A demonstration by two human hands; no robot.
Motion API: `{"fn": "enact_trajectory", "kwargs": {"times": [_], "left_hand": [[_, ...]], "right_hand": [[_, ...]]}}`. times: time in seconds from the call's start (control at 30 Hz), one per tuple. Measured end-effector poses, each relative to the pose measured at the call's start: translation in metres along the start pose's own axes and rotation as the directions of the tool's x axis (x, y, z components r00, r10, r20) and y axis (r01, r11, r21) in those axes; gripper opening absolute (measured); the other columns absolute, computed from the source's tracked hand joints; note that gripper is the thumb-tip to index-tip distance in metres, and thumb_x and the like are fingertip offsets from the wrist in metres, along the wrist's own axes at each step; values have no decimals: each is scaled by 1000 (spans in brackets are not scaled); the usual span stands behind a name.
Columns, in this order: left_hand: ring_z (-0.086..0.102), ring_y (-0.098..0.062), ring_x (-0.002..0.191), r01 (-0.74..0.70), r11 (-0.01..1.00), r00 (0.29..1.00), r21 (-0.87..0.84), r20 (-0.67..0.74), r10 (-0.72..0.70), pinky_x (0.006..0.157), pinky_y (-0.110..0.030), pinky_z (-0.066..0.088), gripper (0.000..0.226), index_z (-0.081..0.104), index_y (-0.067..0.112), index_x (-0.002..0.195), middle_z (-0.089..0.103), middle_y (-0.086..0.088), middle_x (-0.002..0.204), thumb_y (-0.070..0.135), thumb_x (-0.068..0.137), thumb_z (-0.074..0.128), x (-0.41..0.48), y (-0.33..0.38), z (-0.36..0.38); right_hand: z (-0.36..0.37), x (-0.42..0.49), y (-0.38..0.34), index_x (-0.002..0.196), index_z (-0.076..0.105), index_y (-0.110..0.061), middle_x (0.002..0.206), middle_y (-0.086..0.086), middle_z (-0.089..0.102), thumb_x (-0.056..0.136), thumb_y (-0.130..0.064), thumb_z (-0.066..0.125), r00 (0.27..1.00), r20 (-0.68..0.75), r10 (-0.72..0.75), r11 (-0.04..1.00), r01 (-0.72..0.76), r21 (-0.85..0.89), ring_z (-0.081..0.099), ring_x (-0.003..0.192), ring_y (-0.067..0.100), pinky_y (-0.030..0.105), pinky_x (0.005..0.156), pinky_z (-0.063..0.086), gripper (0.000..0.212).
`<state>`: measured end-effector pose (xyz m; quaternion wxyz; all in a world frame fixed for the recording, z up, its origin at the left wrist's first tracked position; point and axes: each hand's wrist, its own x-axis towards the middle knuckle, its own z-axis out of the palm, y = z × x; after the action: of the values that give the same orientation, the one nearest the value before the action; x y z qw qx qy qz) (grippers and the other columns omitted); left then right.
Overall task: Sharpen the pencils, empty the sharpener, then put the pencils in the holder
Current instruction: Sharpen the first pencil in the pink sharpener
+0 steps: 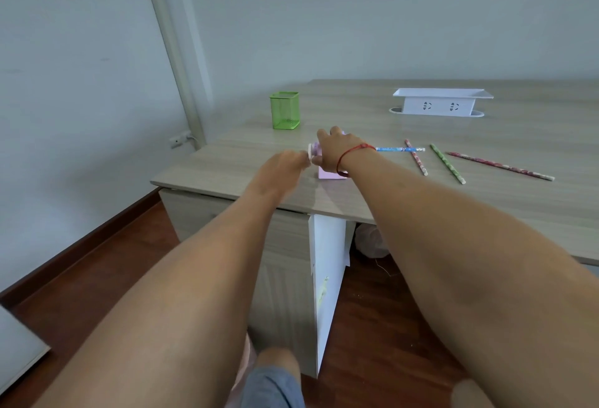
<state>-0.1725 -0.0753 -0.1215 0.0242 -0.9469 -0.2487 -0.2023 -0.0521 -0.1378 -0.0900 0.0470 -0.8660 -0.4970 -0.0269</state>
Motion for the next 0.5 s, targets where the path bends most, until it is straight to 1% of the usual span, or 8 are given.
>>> {"fn": "enact_trajectory", "kwargs": {"times": [0.07,0.17,0.27,0.37,0.4,0.5], "left_hand": [[59,-42,88,13,1000,999,18,41,-14,67,-39,38,25,56,-1,102,61,-25,95,12,100,36,-2,2,6],[61,-39,91,7,1000,993,24,120,-10,74,-40,43,27,58,-2,105,63,-24,100,12,101,36,1,0,9],[61,-37,89,-22,1000,984,10,175,20,73,-38,44,26,61,-2,97,65,-21,95,11,99,38,7,-5,13],[61,-37,90,-25,1000,978,-14,209,27,74,-36,43,29,61,-2,92,65,-22,94,16,99,38,17,-12,21],[61,-37,92,-28,1000,975,-9,219,29,75,-36,43,30,61,-1,94,66,-22,97,17,99,38,21,-14,23],[60,-37,103,-23,1000,967,11,254,19,82,-37,43,29,62,2,108,65,-22,110,17,99,40,35,-20,26]], "right_hand": [[1,0,2,139,34,-13,146,14,34,95,-40,47,1000,-13,-6,1000,6,22,44,131,39,53,105,40,54],[6,-3,3,136,36,-14,144,12,36,95,-39,44,999,-50,-18,998,21,59,45,129,40,51,103,40,49],[11,-7,3,133,40,-17,140,8,39,93,-39,43,992,-130,-2,997,13,78,49,123,39,46,97,39,45],[12,-7,3,131,42,-16,137,8,41,92,-38,46,988,-151,-17,998,26,63,51,119,40,44,93,39,45],[12,-7,3,131,43,-15,136,8,42,92,-37,46,988,-155,-21,998,31,61,51,118,40,44,93,39,45],[12,-8,3,131,42,-14,134,10,43,92,-37,45,986,-162,-49,997,58,53,52,117,39,49,97,39,45]]}}
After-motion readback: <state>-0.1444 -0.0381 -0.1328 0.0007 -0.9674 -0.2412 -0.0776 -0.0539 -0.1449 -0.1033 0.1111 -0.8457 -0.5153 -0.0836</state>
